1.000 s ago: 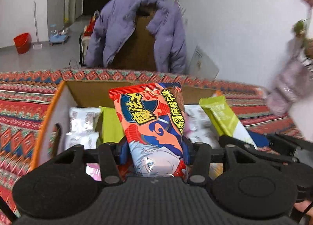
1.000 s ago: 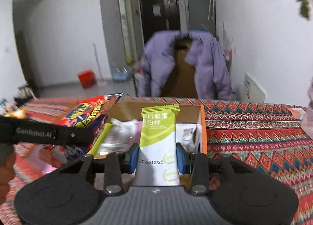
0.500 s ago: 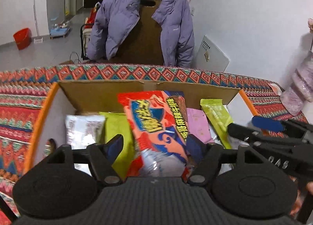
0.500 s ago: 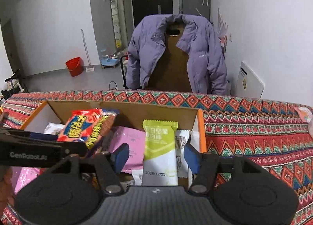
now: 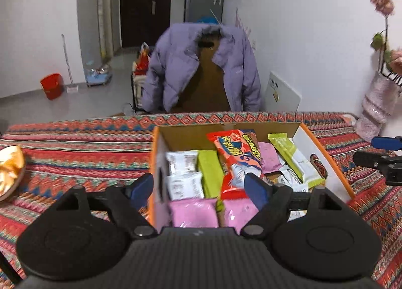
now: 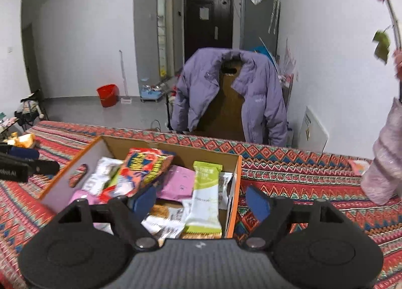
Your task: Organize snacks
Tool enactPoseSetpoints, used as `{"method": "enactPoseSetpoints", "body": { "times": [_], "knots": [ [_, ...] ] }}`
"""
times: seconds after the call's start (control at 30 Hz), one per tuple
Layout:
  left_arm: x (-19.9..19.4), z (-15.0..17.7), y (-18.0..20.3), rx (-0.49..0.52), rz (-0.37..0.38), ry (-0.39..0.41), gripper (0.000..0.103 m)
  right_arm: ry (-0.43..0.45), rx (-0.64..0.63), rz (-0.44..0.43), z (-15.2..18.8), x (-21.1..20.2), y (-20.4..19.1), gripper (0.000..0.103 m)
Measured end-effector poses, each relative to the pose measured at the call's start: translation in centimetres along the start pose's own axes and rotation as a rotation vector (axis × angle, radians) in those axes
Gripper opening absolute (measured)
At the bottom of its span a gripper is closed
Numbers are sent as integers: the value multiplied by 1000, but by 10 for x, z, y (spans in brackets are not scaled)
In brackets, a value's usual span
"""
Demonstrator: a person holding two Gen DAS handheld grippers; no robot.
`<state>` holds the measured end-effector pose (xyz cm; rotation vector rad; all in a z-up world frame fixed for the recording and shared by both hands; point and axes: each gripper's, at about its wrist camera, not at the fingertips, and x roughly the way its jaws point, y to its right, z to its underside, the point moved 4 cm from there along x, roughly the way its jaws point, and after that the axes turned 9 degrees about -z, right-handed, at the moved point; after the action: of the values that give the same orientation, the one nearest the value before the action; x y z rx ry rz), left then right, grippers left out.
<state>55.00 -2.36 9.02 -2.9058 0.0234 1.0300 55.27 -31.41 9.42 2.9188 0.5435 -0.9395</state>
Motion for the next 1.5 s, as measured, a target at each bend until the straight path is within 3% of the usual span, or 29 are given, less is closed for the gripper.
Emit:
{"method": "enactPoseSetpoints", "body": {
  "times": [0.43,0.63,1.0,1.2,1.5],
  "knots": [
    [-99,35,-26,-48,-5,90,84,61,-35,-44,24,-74,-52,81],
    [-142,80,-24,-72,-15,144,84,145,-61,-62,53,-119,-79,84],
    [-247,203,-10,-55,-47,326,91,318,-104,-86,162,-216,-144,93],
    [-288,277,-9,-52,-86,348,91,343,-140,-81,231,-258,-183,99],
    [-337,357,-6,-82,-92,379,98,363,-124,-62,317,-302,-230,101]
  ]
}}
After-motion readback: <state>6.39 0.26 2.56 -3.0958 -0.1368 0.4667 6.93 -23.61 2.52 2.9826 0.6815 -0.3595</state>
